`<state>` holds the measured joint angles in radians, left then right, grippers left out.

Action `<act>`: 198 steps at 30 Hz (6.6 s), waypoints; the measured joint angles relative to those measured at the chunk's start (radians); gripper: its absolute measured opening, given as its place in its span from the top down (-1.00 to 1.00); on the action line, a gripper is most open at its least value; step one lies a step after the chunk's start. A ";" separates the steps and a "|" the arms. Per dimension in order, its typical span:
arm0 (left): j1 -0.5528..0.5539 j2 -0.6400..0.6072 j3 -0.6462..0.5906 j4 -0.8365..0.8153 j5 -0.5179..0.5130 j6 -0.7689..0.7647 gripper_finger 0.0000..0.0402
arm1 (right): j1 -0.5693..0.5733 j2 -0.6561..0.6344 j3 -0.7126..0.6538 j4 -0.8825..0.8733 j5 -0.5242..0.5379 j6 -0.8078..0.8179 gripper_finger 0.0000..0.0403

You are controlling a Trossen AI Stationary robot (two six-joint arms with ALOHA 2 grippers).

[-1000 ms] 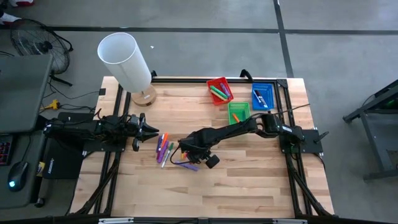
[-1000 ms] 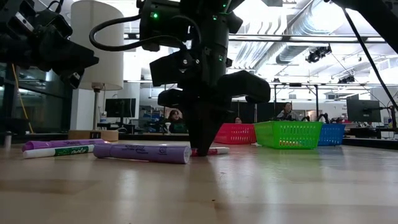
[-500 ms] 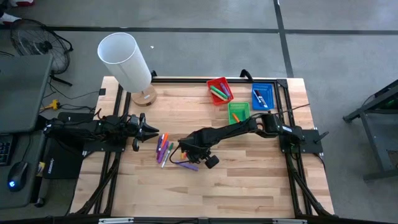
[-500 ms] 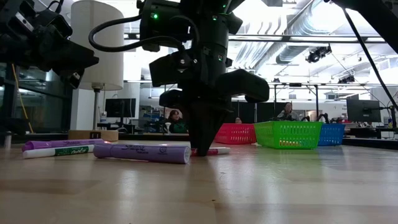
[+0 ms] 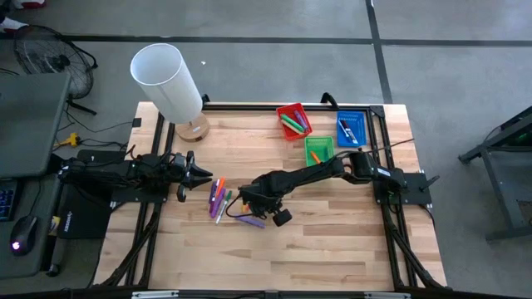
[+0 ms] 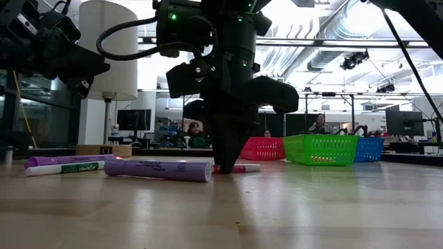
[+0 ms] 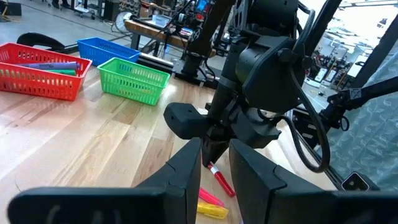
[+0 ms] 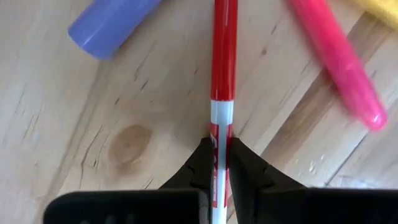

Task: Pick & Place Markers
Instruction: Put the red marker in the blue bin, then put the right purple highlighter in the red bin

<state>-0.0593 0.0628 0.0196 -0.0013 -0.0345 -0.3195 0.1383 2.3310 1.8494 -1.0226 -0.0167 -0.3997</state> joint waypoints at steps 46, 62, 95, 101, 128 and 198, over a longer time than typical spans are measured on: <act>0.000 0.000 0.000 0.000 0.000 0.000 0.59 | -0.337 -0.436 0.000 -0.549 0.446 0.714 0.92; 0.000 0.000 0.000 0.000 0.000 0.000 0.59 | -0.677 -0.651 0.001 -0.549 0.477 0.853 0.92; 0.000 0.000 0.000 0.000 0.000 0.000 0.59 | -0.998 -0.918 -0.951 0.160 0.225 0.732 0.93; 0.000 0.000 0.000 0.000 0.000 0.000 0.59 | -1.002 -0.918 -0.956 0.186 0.249 0.666 0.93; 0.000 0.000 0.000 0.000 0.000 0.000 0.59 | -1.002 -0.917 -0.956 0.168 0.325 0.600 0.88; 0.000 0.000 0.000 0.000 0.000 0.000 0.59 | -0.281 -1.112 -0.973 0.676 0.151 0.789 0.59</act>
<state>-0.0593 0.0630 0.0196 -0.0013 -0.0342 -0.3198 -0.1425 1.2190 0.8767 -0.3463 0.1344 0.3893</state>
